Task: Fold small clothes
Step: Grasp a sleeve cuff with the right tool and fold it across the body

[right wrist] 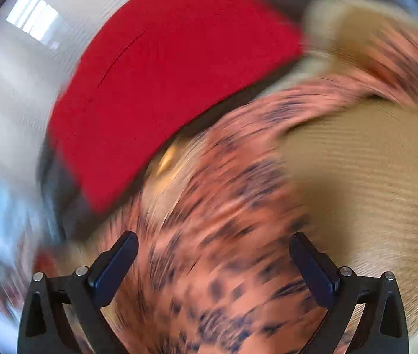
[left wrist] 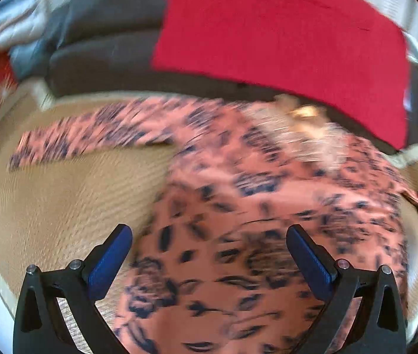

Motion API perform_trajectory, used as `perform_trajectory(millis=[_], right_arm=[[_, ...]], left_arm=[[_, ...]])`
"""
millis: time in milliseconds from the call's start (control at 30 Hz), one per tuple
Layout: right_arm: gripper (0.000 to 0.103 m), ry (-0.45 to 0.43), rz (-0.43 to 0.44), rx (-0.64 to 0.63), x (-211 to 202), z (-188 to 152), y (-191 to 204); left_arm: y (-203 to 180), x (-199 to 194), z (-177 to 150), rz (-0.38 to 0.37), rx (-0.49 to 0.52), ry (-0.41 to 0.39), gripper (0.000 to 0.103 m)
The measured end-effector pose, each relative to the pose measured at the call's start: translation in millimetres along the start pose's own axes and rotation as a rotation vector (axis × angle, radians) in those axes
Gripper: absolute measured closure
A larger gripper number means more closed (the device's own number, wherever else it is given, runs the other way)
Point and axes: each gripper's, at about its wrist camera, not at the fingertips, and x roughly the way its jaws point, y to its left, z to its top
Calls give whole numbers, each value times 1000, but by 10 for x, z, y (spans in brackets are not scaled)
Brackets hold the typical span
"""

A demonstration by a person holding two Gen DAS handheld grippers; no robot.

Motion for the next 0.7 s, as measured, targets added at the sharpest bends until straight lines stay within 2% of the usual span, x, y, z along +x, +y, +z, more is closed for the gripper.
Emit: perform_trajectory(millis=[67, 100, 200, 233, 267, 333, 367, 433, 467, 500, 533, 567, 600, 700], right_arm=[[0, -94, -36, 184, -139, 365, -660], [3, -169, -96, 252, -249, 593, -1024], [7, -321, -244, 327, -528, 1059, -1611], [7, -346, -291, 326, -579, 1171, -1685], [8, -373, -376, 277, -623, 1331, -1716], [8, -397, -489, 177, -613, 1502, -1657], [8, -413, -588, 98, -569, 1567, -1579], [12, -375, -692, 26, -404, 1670, -1547], [27, -328, -740, -2, -266, 1706, -1549], [36, -303, -809, -30, -161, 1697, -1560], [57, -321, -866, -80, -124, 1673, -1495], [93, -302, -880, -100, -96, 1678, -1466], [93, -261, -850, -75, -80, 1702, -1449], [93, -259, -758, -76, -178, 1722, -1121]], left_arm=[[281, 144, -10, 54, -70, 47, 0], [367, 185, -12, 67, -95, 70, 0], [544, 197, 3, 125, -122, 86, 0], [581, 235, 21, 129, -128, 62, 0], [597, 244, 31, 137, -128, 68, 0], [590, 338, 69, 120, -137, 69, 0], [581, 369, 87, 121, -130, 69, 0], [552, 424, 104, 125, -112, 74, 0], [547, 436, 101, 126, -106, 76, 0], [545, 459, 97, 127, -99, 79, 0], [542, 432, 83, 132, -91, 84, 0], [561, 434, 77, 127, -86, 77, 0], [571, 424, 72, 130, -84, 72, 0], [708, 367, 68, 137, -91, 48, 0]])
